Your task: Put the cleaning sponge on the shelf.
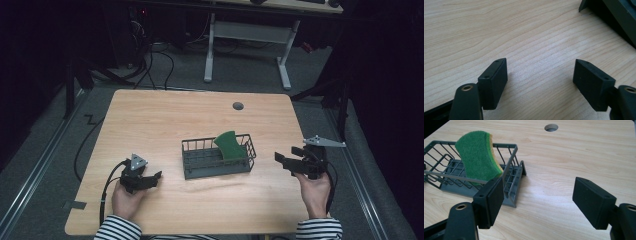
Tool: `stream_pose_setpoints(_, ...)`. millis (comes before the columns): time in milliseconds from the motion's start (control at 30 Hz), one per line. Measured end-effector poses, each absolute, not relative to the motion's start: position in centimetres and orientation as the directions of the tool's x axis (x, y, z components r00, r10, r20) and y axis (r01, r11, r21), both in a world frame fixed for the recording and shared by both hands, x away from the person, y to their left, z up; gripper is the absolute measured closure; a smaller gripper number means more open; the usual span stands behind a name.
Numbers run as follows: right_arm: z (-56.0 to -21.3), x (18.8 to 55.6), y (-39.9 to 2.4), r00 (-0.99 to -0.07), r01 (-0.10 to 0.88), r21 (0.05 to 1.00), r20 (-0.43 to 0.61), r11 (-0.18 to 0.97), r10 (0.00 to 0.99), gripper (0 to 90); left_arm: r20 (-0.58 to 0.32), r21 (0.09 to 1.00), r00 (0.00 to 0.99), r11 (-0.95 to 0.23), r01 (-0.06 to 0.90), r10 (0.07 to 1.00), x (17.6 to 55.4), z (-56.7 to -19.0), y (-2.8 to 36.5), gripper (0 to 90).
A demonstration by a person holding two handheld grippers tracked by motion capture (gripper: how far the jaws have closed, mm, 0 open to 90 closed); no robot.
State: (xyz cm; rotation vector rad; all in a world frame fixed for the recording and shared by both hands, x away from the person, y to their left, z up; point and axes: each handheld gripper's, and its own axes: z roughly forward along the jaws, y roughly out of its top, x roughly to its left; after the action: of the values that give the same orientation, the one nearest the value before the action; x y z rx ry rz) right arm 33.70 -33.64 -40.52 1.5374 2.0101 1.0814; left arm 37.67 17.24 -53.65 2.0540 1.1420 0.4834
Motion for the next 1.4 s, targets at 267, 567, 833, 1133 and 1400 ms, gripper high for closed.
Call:
stream_pose_setpoints(267, -41.8, 33.0, -34.3, -0.303, 0.647, 0.760, 0.190, 0.055, 0.934, 25.4, -0.019, 0.744, 0.537, -0.346, 0.571, 0.844, 37.7, -53.6, 17.2, 28.2)
stream_pose_setpoints(567, -43.7, 32.3, -34.8, -0.269, 0.652, 0.758, 0.220, 0.009, 0.938, 25.3, -0.017, 0.743, 0.538, -0.350, 0.571, 0.843, 37.7, -53.6, 17.2, 28.5)
stream_pose_setpoints(833, -46.0, 32.3, -34.7, -0.260, 0.674, 0.739, 0.235, 0.002, 0.937, 25.2, -0.017, 0.743, 0.538, -0.350, 0.571, 0.843, 37.7, -53.6, 17.2, 28.6)
stream_pose_setpoints(1133, -48.7, 32.3, -34.2, -0.259, 0.694, 0.720, 0.249, 0.001, 0.933, 25.5, -0.014, 0.743, 0.538, -0.351, 0.570, 0.843, 37.7, -53.6, 17.2, 28.6)
stream_pose_setpoints(1400, -50.6, 32.3, -33.8, -0.239, 0.709, 0.705, 0.241, 0.000, 0.940, 25.5, -0.015, 0.744, 0.536, -0.349, 0.570, 0.844, 37.7, -53.6, 17.2, 28.6)
